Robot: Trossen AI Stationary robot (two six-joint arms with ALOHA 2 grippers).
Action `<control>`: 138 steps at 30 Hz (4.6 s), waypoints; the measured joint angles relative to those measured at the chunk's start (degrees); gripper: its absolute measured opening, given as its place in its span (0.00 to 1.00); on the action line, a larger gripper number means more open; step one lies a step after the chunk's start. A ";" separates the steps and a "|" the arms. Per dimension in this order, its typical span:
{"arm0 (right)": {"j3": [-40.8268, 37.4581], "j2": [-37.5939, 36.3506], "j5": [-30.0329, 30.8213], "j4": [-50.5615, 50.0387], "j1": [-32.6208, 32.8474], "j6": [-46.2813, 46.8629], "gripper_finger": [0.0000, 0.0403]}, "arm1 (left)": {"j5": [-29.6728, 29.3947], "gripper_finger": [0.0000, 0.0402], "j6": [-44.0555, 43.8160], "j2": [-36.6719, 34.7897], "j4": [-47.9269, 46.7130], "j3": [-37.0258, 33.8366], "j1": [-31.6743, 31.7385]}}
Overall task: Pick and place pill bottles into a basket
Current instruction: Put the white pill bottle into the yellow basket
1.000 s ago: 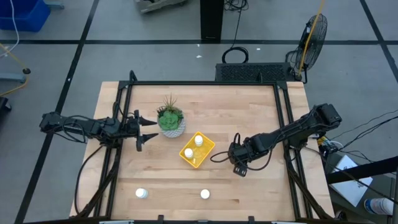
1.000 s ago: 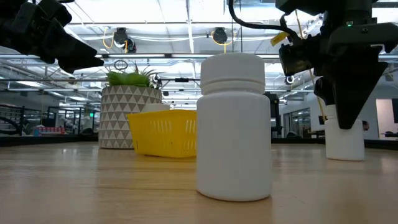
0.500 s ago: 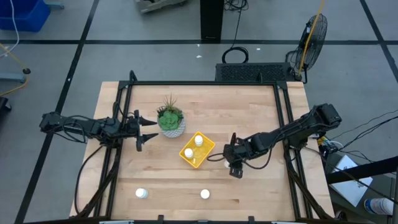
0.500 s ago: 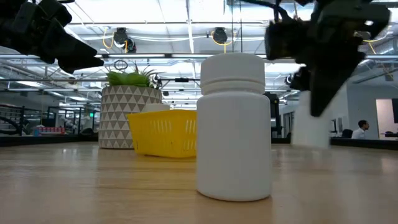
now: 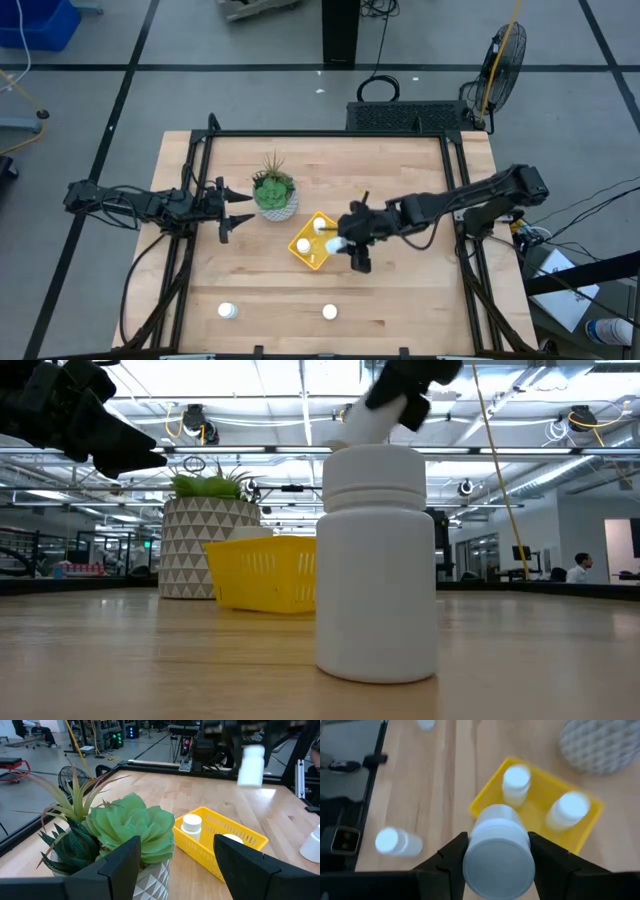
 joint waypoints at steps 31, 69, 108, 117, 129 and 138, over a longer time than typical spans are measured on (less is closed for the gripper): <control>12.38 16.85 -3.52 -14.17 -9.61 -11.53 0.40 | 0.04 0.63 0.15 0.00 -0.49 0.00 -0.01; 8.75 21.28 -4.99 -11.14 -10.46 -12.06 0.40 | 0.02 0.63 0.37 0.00 -1.21 0.00 0.01; 8.64 21.65 -1.51 -8.55 -10.00 -5.88 0.73 | 0.08 0.63 0.04 0.00 -1.99 0.00 -0.01; 8.69 16.72 -0.22 -8.07 -9.60 -4.89 0.68 | 0.17 0.63 0.07 0.00 -2.03 0.00 -0.05; 8.71 7.70 -1.75 -3.57 -0.65 -2.67 0.68 | 6.60 0.63 -3.48 0.11 -0.92 0.00 -0.05; 8.73 0.69 9.15 -0.90 5.68 -4.74 0.68 | 17.05 0.63 -15.36 4.32 0.40 2.92 -0.99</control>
